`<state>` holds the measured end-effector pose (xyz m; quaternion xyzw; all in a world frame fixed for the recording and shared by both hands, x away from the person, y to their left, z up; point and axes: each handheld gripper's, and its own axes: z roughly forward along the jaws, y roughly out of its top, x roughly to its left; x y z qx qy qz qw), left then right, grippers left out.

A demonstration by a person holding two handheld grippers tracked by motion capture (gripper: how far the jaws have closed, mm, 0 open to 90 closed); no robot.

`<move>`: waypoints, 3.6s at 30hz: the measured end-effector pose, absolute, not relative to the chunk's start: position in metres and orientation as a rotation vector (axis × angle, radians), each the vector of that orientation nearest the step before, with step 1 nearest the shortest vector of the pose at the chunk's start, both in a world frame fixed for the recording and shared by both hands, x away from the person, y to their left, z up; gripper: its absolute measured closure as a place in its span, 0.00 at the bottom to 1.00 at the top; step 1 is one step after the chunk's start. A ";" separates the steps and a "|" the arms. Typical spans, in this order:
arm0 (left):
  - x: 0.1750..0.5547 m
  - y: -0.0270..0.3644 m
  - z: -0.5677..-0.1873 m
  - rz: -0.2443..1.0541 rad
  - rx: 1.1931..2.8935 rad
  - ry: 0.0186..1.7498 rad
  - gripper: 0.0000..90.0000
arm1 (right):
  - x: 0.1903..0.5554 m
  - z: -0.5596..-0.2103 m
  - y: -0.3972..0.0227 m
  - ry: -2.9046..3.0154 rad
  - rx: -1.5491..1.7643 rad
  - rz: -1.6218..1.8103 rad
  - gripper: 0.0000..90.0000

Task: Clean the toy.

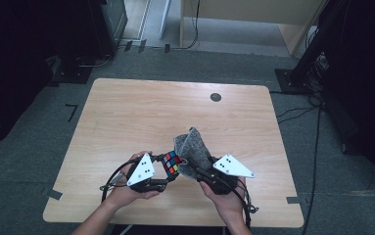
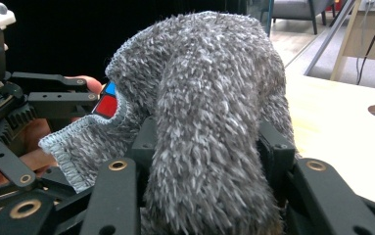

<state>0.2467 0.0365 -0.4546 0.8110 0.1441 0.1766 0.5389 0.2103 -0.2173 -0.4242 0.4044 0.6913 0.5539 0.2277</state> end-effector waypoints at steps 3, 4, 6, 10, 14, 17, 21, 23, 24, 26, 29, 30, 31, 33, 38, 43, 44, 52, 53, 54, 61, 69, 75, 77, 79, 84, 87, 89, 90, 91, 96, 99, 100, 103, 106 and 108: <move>0.246 0.036 -0.454 0.421 1.928 0.340 0.38 | 0.208 -0.423 -0.217 1.909 1.103 1.527 0.64; 0.246 0.036 -0.454 0.420 1.928 0.341 0.38 | 0.208 -0.423 -0.217 1.908 1.096 1.528 0.64; 0.246 0.036 -0.454 0.422 1.927 0.338 0.38 | 0.207 -0.422 -0.216 1.909 1.086 1.535 0.64; 0.246 0.037 -0.454 0.422 1.928 0.339 0.38 | 0.207 -0.422 -0.215 1.911 1.081 1.542 0.62; 0.247 0.037 -0.454 0.424 1.926 0.343 0.38 | 0.207 -0.422 -0.215 1.900 1.090 1.536 0.64; 0.247 0.038 -0.454 0.426 1.924 0.345 0.38 | 0.207 -0.421 -0.213 1.893 1.083 1.521 0.67; 0.247 0.039 -0.452 0.423 1.911 0.347 0.38 | 0.207 -0.421 -0.214 1.892 1.081 1.515 0.68; 0.247 0.040 -0.452 0.425 1.912 0.347 0.38 | 0.208 -0.422 -0.216 1.890 1.090 1.509 0.68; 0.247 0.040 -0.452 0.426 1.911 0.348 0.38 | 0.209 -0.423 -0.217 1.888 1.097 1.504 0.68; 0.247 0.041 -0.451 0.424 1.906 0.348 0.38 | 0.210 -0.423 -0.218 1.882 1.104 1.492 0.68; 0.247 0.041 -0.451 0.421 1.905 0.349 0.38 | 0.210 -0.424 -0.219 1.875 1.110 1.479 0.68; 0.247 0.041 -0.451 0.421 1.905 0.349 0.38 | 0.210 -0.424 -0.219 1.872 1.107 1.468 0.68; 0.247 0.041 -0.451 0.422 1.906 0.349 0.38 | 0.209 -0.423 -0.218 1.870 1.103 1.458 0.68; 0.247 0.041 -0.451 0.421 1.906 0.349 0.38 | 0.209 -0.423 -0.218 1.865 1.099 1.456 0.68; 0.248 0.041 -0.452 0.421 1.908 0.350 0.38 | 0.203 -0.418 -0.215 1.843 1.064 1.500 0.68; 0.246 0.040 -0.452 0.424 1.907 0.342 0.38 | 0.198 -0.414 -0.210 1.866 1.009 1.555 0.68; 0.246 0.041 -0.451 0.420 1.901 0.340 0.38 | 0.199 -0.414 -0.209 1.878 1.002 1.553 0.68; 0.246 0.043 -0.450 0.415 1.885 0.338 0.38 | 0.207 -0.422 -0.219 1.866 1.063 1.470 0.68; 0.246 0.043 -0.450 0.414 1.884 0.336 0.38 | 0.208 -0.423 -0.220 1.865 1.070 1.467 0.67; 0.246 0.042 -0.450 0.416 1.887 0.334 0.38 | 0.209 -0.423 -0.221 1.860 1.082 1.468 0.67; 0.244 0.038 -0.453 0.431 1.911 0.322 0.38 | 0.196 -0.411 -0.213 1.843 0.988 1.571 0.67; 0.242 0.039 -0.452 0.434 1.907 0.309 0.38 | 0.198 -0.416 -0.208 1.879 0.990 1.583 0.67; 0.244 0.040 -0.452 0.438 1.904 0.316 0.38 | 0.204 -0.421 -0.215 1.868 1.039 1.542 0.67; 0.244 0.040 -0.452 0.437 1.902 0.317 0.38 | 0.205 -0.422 -0.217 1.861 1.052 1.530 0.67; 0.243 0.040 -0.452 0.436 1.901 0.316 0.38 | 0.202 -0.419 -0.217 1.846 1.057 1.542 0.67; 0.243 0.037 -0.454 0.427 1.912 0.314 0.38 | 0.196 -0.411 -0.211 1.859 1.030 1.644 0.66; 0.241 0.036 -0.453 0.435 1.913 0.305 0.38 | 0.196 -0.412 -0.206 1.888 1.051 1.694 0.66; 0.240 0.036 -0.452 0.450 1.918 0.301 0.38 | 0.197 -0.416 -0.205 1.891 1.059 1.685 0.66; 0.240 0.037 -0.452 0.452 1.916 0.302 0.38 | 0.198 -0.418 -0.207 1.885 1.066 1.688 0.66; 0.240 0.037 -0.452 0.449 1.912 0.305 0.38 | 0.200 -0.419 -0.209 1.880 1.074 1.682 0.66; 0.241 0.040 -0.450 0.451 1.895 0.314 0.38 | 0.205 -0.423 -0.217 1.860 1.103 1.638 0.66; 0.242 0.042 -0.450 0.444 1.885 0.321 0.38 | 0.208 -0.425 -0.221 1.852 1.128 1.605 0.66; 0.243 0.042 -0.450 0.439 1.881 0.323 0.38 | 0.208 -0.425 -0.222 1.851 1.143 1.604 0.66; 0.244 0.042 -0.451 0.424 1.890 0.314 0.38 | 0.208 -0.420 -0.225 1.831 1.255 1.720 0.66; 0.243 0.041 -0.453 0.423 1.896 0.313 0.38 | 0.203 -0.415 -0.218 1.859 1.218 1.746 0.66; 0.242 0.040 -0.453 0.422 1.893 0.312 0.38 | 0.202 -0.416 -0.212 1.892 1.173 1.732 0.65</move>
